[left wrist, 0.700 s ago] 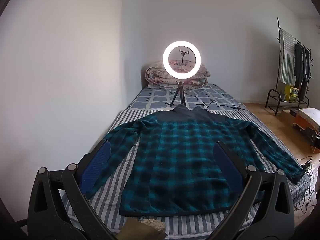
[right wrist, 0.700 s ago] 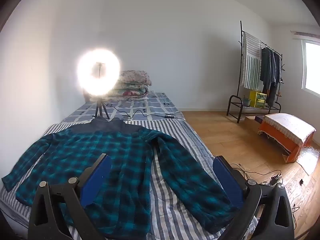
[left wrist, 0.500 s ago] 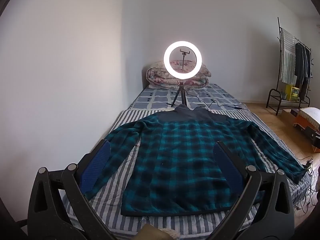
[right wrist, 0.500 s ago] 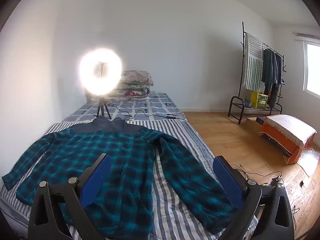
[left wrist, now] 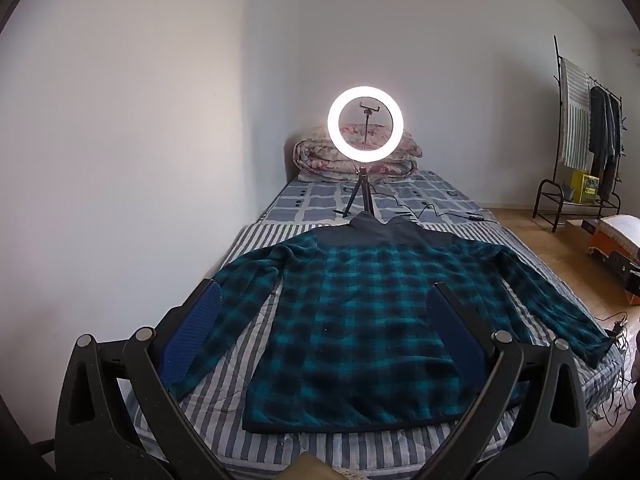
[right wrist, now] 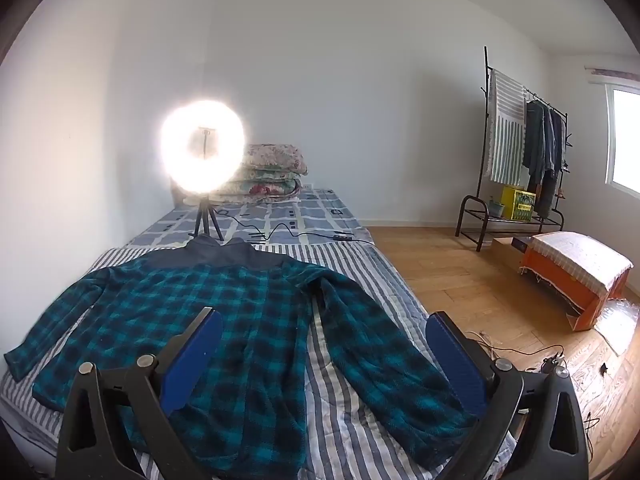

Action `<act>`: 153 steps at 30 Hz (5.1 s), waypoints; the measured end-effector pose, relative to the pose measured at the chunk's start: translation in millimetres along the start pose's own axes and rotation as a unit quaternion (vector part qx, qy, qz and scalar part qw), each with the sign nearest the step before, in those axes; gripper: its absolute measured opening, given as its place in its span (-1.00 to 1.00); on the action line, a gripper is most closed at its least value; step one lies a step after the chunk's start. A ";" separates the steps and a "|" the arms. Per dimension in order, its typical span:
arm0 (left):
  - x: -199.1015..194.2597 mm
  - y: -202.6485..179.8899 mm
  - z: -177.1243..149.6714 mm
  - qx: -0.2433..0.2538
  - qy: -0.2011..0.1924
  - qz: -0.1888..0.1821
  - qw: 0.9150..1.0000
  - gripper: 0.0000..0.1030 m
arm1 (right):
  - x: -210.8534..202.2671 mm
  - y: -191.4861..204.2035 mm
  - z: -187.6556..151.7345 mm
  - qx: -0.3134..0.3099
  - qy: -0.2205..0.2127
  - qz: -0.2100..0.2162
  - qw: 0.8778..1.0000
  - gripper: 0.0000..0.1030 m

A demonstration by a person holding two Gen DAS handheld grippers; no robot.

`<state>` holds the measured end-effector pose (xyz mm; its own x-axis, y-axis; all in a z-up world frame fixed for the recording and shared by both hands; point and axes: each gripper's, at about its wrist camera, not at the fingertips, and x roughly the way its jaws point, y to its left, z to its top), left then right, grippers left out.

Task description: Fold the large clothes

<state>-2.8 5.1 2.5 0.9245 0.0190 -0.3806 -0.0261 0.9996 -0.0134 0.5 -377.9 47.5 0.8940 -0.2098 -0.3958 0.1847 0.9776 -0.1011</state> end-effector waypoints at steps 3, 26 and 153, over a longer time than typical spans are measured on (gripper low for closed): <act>0.2 -0.2 1.3 0.002 -0.001 0.001 1.000 1.00 | -0.9 -0.2 0.2 -0.001 0.000 -0.001 1.000 0.99; -12.1 -1.1 5.7 0.005 -0.013 0.001 1.000 1.00 | -12.8 -3.9 2.1 -0.001 -0.008 -0.007 1.000 0.99; 161.4 235.8 -161.6 -0.236 0.228 0.140 0.934 -0.96 | 364.8 561.8 -6.2 -0.089 0.379 0.363 0.846 -0.05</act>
<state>78.8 240.2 -211.6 0.6009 0.1598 -0.7832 -0.5073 0.8334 -0.2191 427.8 94.6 -159.5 0.2138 0.4282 -0.8780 -0.4256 0.8498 0.3108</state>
